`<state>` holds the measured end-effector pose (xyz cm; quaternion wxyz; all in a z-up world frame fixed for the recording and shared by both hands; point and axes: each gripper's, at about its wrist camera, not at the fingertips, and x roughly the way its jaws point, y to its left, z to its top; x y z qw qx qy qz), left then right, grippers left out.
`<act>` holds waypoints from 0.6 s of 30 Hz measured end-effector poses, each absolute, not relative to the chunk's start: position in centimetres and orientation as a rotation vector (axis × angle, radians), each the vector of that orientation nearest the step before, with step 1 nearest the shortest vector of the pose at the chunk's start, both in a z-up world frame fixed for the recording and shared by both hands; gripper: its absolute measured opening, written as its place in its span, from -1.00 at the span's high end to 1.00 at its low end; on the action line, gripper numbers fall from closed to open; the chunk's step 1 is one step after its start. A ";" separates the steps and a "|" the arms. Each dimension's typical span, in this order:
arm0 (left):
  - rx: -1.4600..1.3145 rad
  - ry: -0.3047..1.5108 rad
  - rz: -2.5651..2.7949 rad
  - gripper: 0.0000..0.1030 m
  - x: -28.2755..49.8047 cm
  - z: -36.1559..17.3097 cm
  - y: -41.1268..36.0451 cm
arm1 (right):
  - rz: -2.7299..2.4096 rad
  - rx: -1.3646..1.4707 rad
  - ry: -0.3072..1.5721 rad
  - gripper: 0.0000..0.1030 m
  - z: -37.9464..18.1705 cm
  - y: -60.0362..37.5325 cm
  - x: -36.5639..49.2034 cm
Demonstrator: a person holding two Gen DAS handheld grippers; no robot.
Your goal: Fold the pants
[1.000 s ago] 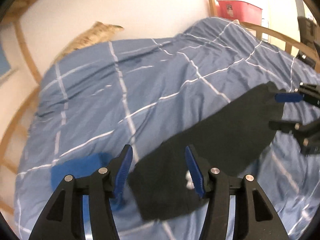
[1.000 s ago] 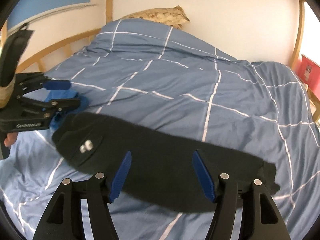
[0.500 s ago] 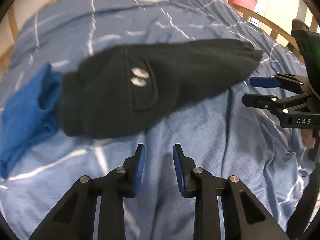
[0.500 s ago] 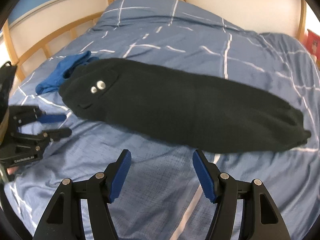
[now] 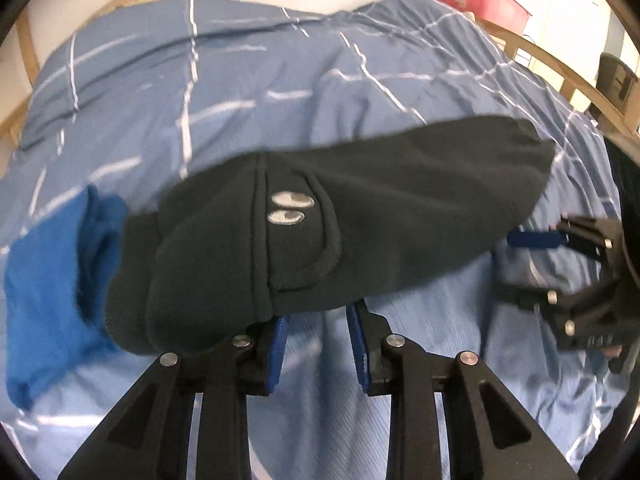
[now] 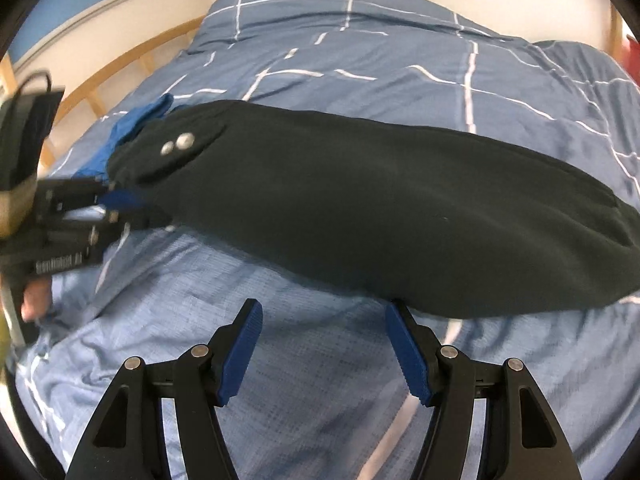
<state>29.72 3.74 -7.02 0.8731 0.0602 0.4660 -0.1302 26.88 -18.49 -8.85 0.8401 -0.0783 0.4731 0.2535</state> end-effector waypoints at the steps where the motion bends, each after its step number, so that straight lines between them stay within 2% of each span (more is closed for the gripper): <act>1: 0.126 0.970 -0.267 0.44 30.3 -6.8 3.9 | 0.541 -0.158 1.001 -0.26 -8.8 -18.5 27.2; 5: 0.114 0.963 -0.248 0.44 32.9 -5.9 4.2 | 0.559 -0.137 1.009 -0.26 -8.7 -18.2 28.6; 18: 0.119 0.945 -0.172 0.44 38.5 -4.9 4.5 | 0.609 -0.217 0.862 -0.26 -4.5 -17.4 33.0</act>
